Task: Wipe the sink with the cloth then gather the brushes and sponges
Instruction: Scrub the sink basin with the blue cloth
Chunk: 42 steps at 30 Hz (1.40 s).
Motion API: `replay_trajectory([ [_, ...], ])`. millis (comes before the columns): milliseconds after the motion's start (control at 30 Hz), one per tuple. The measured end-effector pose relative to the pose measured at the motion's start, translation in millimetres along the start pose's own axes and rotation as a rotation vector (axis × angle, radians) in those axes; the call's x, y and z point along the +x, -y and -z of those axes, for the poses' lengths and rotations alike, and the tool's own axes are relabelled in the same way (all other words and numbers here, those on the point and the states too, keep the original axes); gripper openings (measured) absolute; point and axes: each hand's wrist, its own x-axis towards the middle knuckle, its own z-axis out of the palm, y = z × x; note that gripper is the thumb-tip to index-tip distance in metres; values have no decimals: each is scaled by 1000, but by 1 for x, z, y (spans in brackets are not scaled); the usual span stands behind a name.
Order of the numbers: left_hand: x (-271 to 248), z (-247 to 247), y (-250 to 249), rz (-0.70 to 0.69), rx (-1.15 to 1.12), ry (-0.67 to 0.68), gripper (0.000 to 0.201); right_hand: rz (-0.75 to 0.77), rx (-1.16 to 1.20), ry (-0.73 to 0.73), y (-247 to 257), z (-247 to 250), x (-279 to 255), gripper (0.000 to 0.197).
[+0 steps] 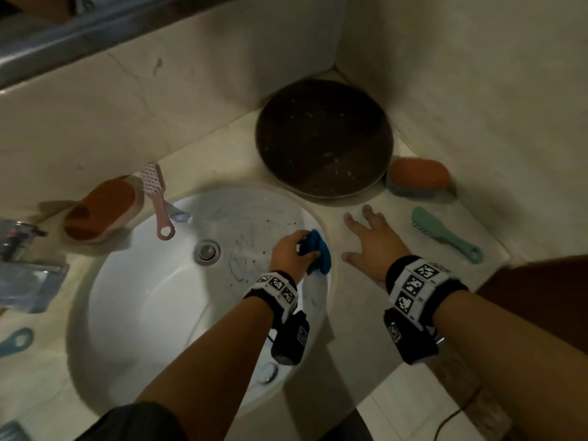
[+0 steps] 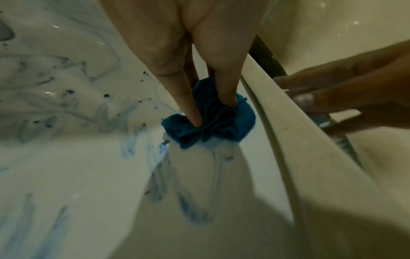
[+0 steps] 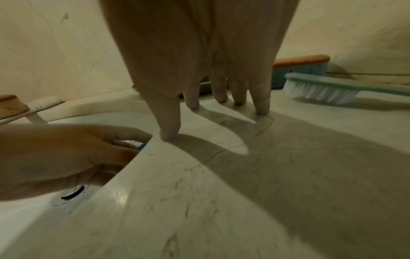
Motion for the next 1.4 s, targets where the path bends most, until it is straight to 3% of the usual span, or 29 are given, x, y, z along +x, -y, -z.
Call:
replay_trajectory([
  [167,16,7,-10,62,-220,-117,40,-4,-3,-1,-1,-1,1,83],
  [367,-17,2,3,-10,50,145,34,-15,-6,-6,1,0,-1,83],
  [500,4,7,-17,-17,-138,-76,25,-11,-10,-6,-1,0,1,83],
  [533,6,6,-17,-22,-145,-76,24,-11,-15,-6,-1,0,2,83],
  [667,-18,7,0,-82,91,211,23,-15,-29,-17,0,-1,1,83],
  [733,-21,7,6,-108,150,277,25,-20,-29,-15,1,0,1,83],
  [800,-13,7,0,-102,71,199,27,-17,-24,-6,0,0,0,83],
  [867,1,8,-7,-48,-109,39,26,-9,-20,-2,-1,-1,1,83],
  [933,10,9,-8,-49,-169,-5,27,-6,-20,-8,-2,0,2,84],
  [1100,-7,10,-2,12,-111,280,49,-16,-41,-12,-1,0,2,85],
  [1200,-13,12,-9,6,-94,281,48,-5,-112,37,4,14,1,80],
  [1300,-12,22,-12,51,-249,240,43,95,-61,-107,18,41,3,55],
  [1400,-5,41,-6,43,-375,32,38,242,-58,-297,39,61,21,61],
])
